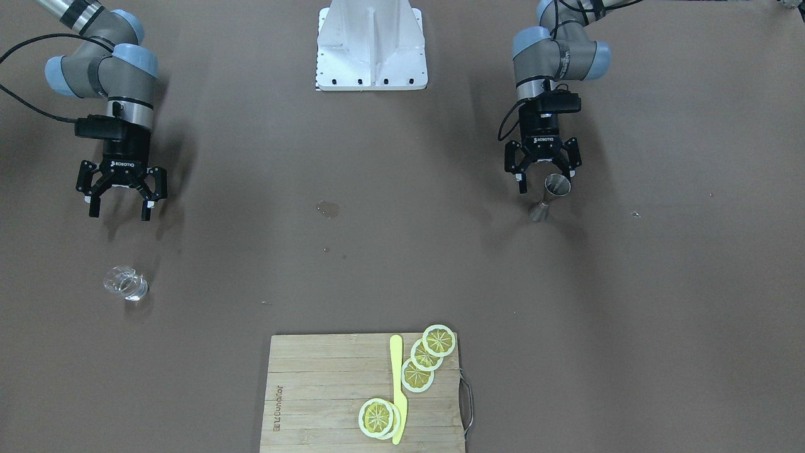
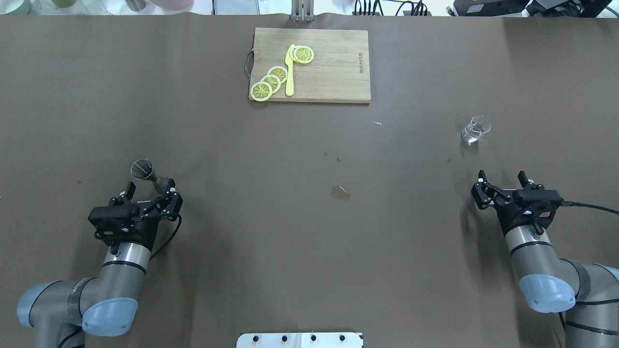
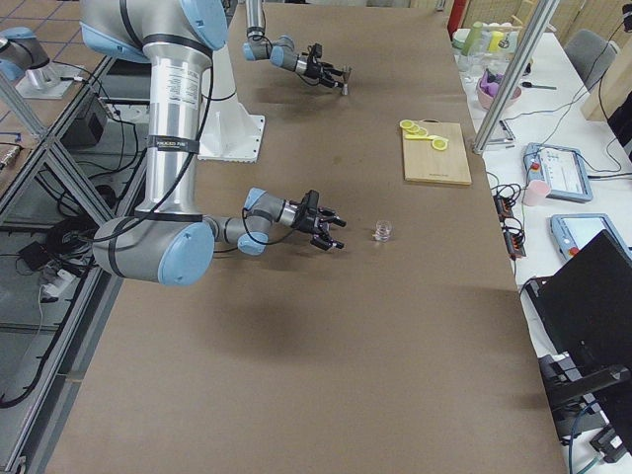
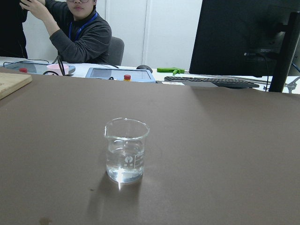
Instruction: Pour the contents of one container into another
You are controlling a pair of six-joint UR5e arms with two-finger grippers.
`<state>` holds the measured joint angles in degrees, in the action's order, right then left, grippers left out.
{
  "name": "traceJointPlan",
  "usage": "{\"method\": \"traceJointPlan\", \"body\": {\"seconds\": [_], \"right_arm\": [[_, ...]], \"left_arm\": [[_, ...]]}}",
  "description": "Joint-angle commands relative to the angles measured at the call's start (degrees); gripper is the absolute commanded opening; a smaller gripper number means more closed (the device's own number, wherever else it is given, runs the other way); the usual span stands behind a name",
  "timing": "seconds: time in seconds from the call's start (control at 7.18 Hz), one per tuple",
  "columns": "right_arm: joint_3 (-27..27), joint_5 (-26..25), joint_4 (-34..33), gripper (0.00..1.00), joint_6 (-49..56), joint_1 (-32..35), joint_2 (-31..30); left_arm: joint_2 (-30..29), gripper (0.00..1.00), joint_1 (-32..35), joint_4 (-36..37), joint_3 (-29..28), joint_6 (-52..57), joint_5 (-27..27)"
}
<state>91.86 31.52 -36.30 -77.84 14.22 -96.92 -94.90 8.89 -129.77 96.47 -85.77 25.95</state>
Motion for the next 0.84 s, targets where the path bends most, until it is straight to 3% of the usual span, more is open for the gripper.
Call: {"method": "traceJointPlan", "body": {"seconds": [0.0, 0.42, 0.7], "right_arm": [[-1.2, -1.2, -1.3, 1.0, -2.6, 0.5, 0.6], [-6.9, 1.0, -2.1, 1.0, -3.1, 4.8, 7.7], [-6.5, 1.7, -2.0, 1.0, -2.6, 5.7, 8.4]], "left_arm": [[-0.8, 0.98, 1.4, 0.0, -0.7, 1.0, 0.2], [-2.5, 0.98, 1.5, -4.5, -6.1, 1.0, 0.0], [-2.6, 0.98, 1.6, -5.6, -6.4, 1.1, 0.1]]}}
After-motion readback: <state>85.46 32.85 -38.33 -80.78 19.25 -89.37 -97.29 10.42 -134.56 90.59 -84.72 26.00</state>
